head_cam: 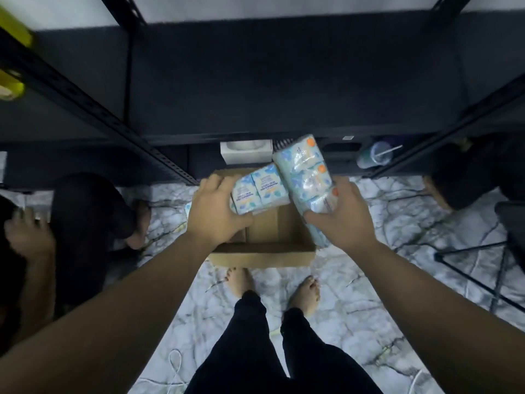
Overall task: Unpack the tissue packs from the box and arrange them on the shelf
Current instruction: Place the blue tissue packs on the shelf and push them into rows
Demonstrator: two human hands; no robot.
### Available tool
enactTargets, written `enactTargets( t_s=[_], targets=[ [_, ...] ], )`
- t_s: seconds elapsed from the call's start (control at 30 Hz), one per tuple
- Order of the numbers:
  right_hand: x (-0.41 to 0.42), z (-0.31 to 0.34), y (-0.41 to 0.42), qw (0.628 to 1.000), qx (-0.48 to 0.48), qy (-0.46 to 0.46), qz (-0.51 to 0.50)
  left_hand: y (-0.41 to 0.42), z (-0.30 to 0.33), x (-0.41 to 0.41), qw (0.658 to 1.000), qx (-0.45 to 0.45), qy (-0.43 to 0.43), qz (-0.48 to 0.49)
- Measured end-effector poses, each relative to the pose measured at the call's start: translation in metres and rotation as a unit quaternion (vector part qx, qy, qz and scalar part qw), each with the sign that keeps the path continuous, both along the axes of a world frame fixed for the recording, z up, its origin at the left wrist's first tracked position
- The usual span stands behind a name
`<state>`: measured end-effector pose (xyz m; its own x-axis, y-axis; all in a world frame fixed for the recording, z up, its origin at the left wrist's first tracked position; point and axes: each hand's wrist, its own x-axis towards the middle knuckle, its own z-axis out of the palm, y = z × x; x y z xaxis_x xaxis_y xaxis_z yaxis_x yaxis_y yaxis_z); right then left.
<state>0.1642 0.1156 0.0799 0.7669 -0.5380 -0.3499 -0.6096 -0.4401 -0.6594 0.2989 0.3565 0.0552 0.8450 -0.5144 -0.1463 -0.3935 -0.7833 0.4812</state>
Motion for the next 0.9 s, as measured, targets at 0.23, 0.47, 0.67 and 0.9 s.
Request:
enactTargets(
  t_s=[0.23,0.47,0.67,0.9],
  targets=[
    [-0.017,0.103,-0.042,0.989,-0.109,-0.065,0.076,0.006,0.102,-0.004,0.997,-0.028,-0.067,-0.008],
    [-0.001,0.193,-0.073,0.974,-0.154,-0.144,0.088,-0.01,0.206,0.022,0.991,-0.049,-0.118,-0.034],
    [0.026,0.263,-0.097,0.953,-0.201,-0.196,0.113,-0.026,0.284,0.049,0.982,-0.066,-0.174,-0.045],
    [0.059,0.321,-0.12,0.924,-0.281,-0.231,0.118,-0.029,0.358,0.102,0.971,-0.076,-0.216,-0.062]
  ],
)
